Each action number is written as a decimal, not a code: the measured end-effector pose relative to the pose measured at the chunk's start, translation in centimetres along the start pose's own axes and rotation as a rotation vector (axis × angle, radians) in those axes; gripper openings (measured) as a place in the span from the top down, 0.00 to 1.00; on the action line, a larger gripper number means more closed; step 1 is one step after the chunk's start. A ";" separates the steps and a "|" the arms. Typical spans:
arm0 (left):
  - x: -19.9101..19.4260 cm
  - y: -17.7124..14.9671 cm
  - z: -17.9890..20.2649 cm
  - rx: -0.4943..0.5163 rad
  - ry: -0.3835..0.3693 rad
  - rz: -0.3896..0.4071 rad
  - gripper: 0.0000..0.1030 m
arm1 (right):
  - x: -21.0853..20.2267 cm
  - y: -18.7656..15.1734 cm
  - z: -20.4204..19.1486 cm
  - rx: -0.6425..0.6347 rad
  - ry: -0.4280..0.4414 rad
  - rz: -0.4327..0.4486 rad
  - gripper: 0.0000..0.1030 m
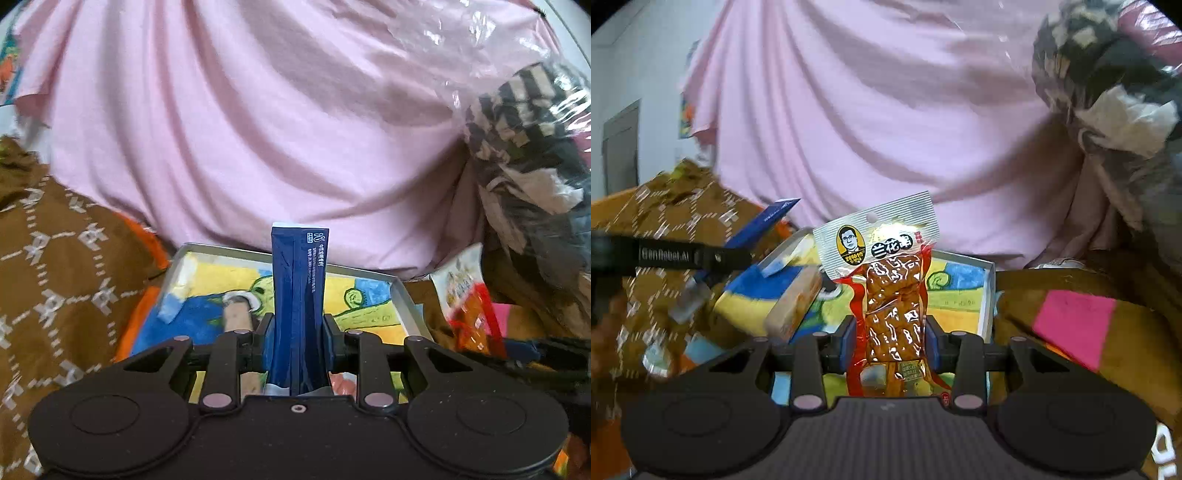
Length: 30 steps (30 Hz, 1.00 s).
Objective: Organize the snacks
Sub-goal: 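Carry the blue stick packet with the left tool while the right tool carries the tofu packet over the tray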
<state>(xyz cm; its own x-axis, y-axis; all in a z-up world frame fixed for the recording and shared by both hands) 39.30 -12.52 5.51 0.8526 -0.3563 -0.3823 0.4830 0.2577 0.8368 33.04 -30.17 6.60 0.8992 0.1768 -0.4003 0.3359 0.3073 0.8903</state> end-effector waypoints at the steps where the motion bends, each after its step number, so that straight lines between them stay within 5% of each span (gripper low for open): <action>1: 1.1 0.2 0.3 0.005 0.006 -0.008 0.73 | 1.1 0.7 0.5 0.031 -0.001 -0.010 0.60; 6: 5.5 0.2 1.0 0.034 0.016 -0.038 0.73 | 5.3 1.8 2.1 0.130 0.005 -0.011 0.59; 15: 10.8 -1.8 -0.6 0.023 0.044 -0.082 0.73 | 11.2 -1.6 4.4 0.223 -0.017 -0.075 0.59; 30: 12.8 -5.1 -0.4 0.046 0.055 -0.170 0.70 | 12.7 -3.1 4.6 0.239 -0.040 -0.132 0.57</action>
<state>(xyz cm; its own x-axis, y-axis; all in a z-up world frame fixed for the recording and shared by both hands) 47.88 -18.04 -3.82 0.7699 -0.3413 -0.5392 0.6123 0.1567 0.7750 44.69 -33.16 -0.28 0.8518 0.1117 -0.5119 0.5036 0.0949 0.8587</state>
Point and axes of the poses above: each gripper's, at about its wrist camera, not at the fingertips, and x roughly the way its jaws point, z to its right, y to its top, the point moved 7 cm from there along x, roughly the way its jaws point, and after that the axes turned 9 degrees about -x, right-handed, at the moved point
